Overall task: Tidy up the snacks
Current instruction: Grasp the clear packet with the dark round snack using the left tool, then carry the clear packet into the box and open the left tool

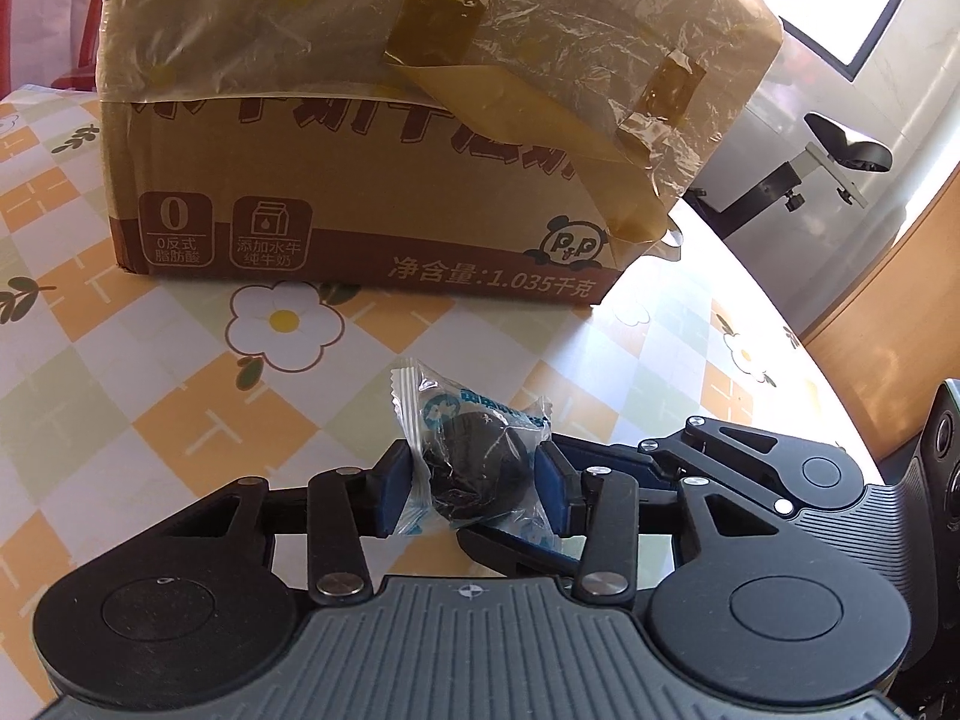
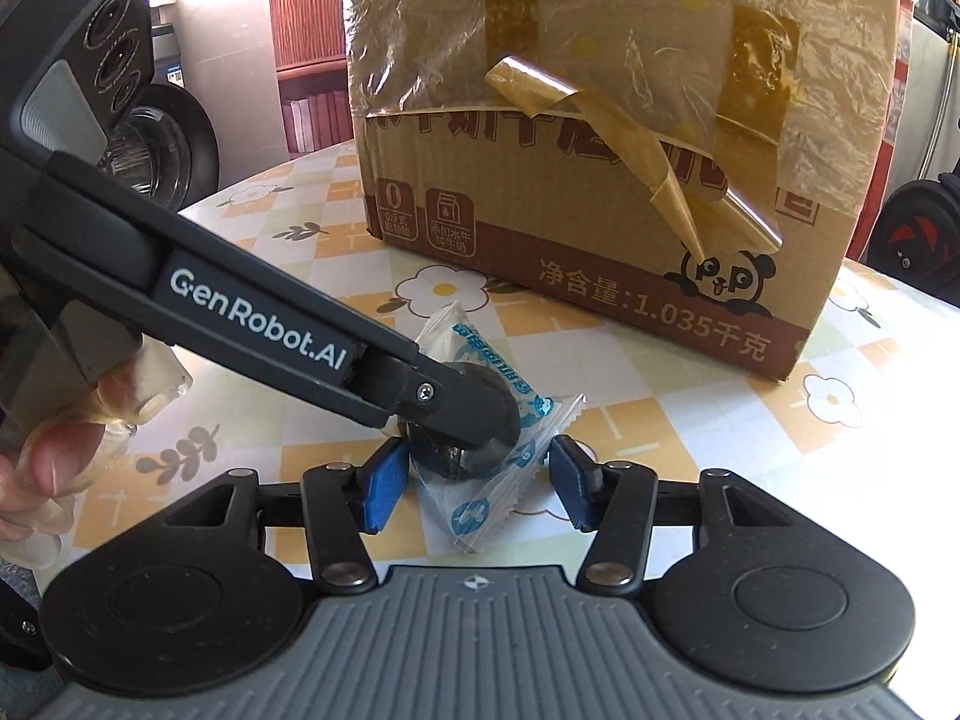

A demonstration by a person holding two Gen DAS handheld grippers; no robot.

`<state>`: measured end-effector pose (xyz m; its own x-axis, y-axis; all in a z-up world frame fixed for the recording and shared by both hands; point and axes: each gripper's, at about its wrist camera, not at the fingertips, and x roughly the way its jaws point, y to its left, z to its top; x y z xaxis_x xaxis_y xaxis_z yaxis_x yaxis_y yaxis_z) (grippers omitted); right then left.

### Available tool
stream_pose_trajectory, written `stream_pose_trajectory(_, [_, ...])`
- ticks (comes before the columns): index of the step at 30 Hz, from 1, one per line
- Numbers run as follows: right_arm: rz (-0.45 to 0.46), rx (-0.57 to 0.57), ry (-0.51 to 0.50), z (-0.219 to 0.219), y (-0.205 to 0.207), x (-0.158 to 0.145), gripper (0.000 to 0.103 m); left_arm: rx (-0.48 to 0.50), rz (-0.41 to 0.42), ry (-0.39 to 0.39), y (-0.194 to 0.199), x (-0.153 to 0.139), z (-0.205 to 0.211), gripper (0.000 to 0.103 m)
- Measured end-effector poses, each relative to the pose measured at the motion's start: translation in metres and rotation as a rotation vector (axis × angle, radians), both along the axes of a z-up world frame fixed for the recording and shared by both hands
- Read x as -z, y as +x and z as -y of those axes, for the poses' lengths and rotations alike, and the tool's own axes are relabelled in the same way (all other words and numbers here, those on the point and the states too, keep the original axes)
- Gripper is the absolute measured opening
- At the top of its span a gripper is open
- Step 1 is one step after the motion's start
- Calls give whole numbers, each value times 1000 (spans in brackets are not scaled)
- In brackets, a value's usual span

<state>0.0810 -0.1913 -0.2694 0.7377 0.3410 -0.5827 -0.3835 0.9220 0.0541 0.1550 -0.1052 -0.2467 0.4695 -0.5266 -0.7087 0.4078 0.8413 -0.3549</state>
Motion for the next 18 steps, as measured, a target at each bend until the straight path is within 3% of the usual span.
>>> stream_pose_trajectory(12, [76, -20, -18, -4, -6, -18, 49, -13, 43, -52, -4, -24, -12, 46])
stream_pose_trajectory(18, [134, -25, -20, -2, -8, -42, 48, -16, 108, -77, -4, -57, -15, 46])
